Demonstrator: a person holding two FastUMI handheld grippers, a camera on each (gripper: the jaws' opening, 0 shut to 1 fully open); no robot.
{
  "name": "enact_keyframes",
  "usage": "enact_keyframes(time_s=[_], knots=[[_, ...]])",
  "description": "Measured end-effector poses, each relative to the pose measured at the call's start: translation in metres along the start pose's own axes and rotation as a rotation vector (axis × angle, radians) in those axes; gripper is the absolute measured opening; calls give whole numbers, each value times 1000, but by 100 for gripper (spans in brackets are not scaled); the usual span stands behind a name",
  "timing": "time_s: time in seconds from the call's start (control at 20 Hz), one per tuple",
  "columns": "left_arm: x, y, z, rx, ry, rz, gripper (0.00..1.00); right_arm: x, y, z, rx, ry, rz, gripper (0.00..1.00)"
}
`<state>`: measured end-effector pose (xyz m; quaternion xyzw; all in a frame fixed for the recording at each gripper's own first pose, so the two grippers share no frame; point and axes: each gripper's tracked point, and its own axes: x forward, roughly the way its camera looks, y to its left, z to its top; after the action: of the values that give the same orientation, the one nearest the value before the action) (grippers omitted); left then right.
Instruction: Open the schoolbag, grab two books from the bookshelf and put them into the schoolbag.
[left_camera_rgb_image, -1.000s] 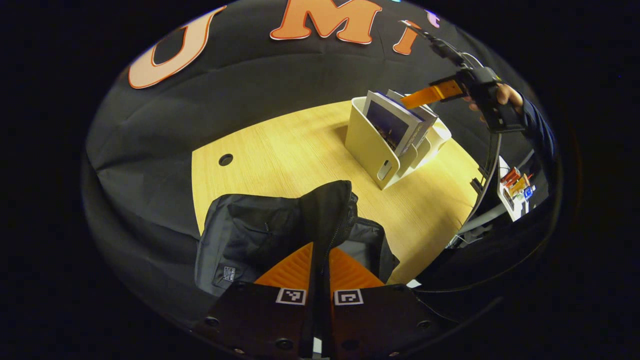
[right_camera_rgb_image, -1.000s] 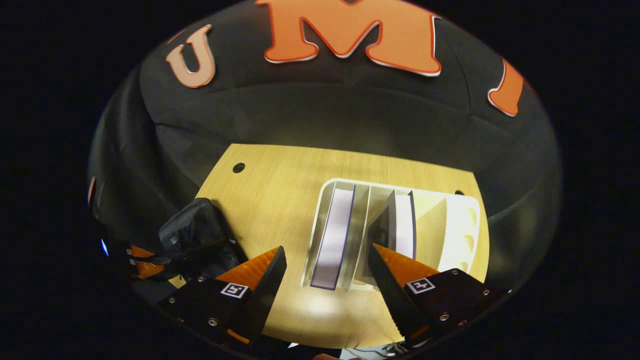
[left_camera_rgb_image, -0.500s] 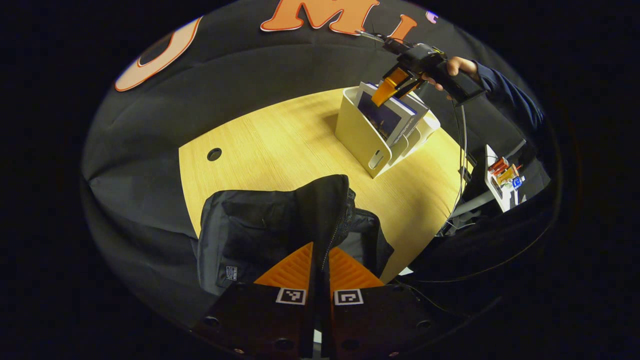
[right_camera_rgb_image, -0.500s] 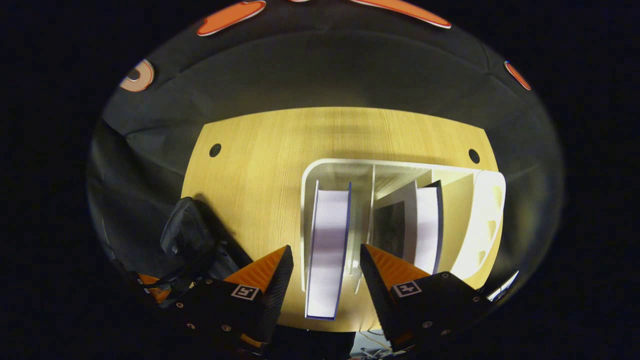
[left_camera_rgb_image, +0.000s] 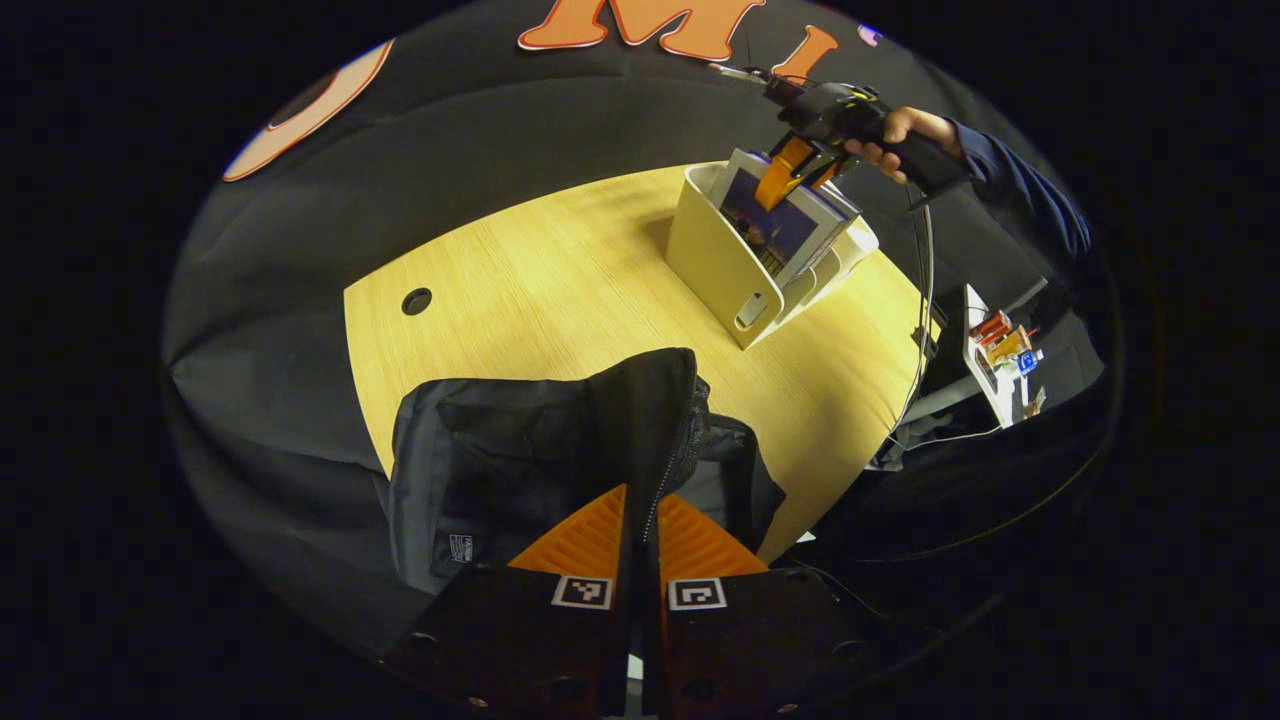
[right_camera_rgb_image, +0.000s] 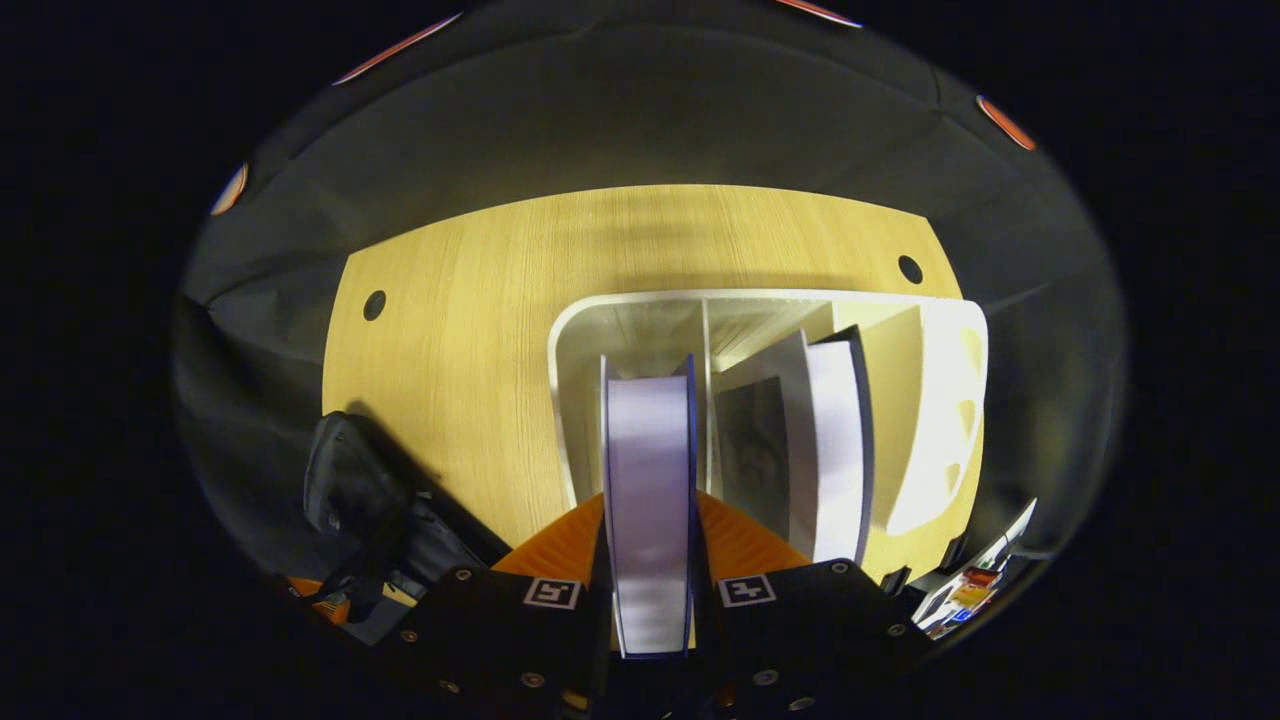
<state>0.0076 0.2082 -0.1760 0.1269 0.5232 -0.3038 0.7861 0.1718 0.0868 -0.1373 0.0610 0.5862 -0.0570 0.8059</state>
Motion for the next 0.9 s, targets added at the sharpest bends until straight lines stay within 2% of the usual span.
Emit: enact_keyframes(time_s=[0.3, 0.55, 0.9], knots=[[4, -2, 0, 17, 9, -21, 7, -59, -3, -40, -12, -66, 83, 34], [14, -10, -7, 34, 17, -32, 7, -93, -27, -94, -28, -96, 49, 34], [18, -13, -11, 26, 7, -40, 7, -113, -28, -175, 58, -102, 159, 34]])
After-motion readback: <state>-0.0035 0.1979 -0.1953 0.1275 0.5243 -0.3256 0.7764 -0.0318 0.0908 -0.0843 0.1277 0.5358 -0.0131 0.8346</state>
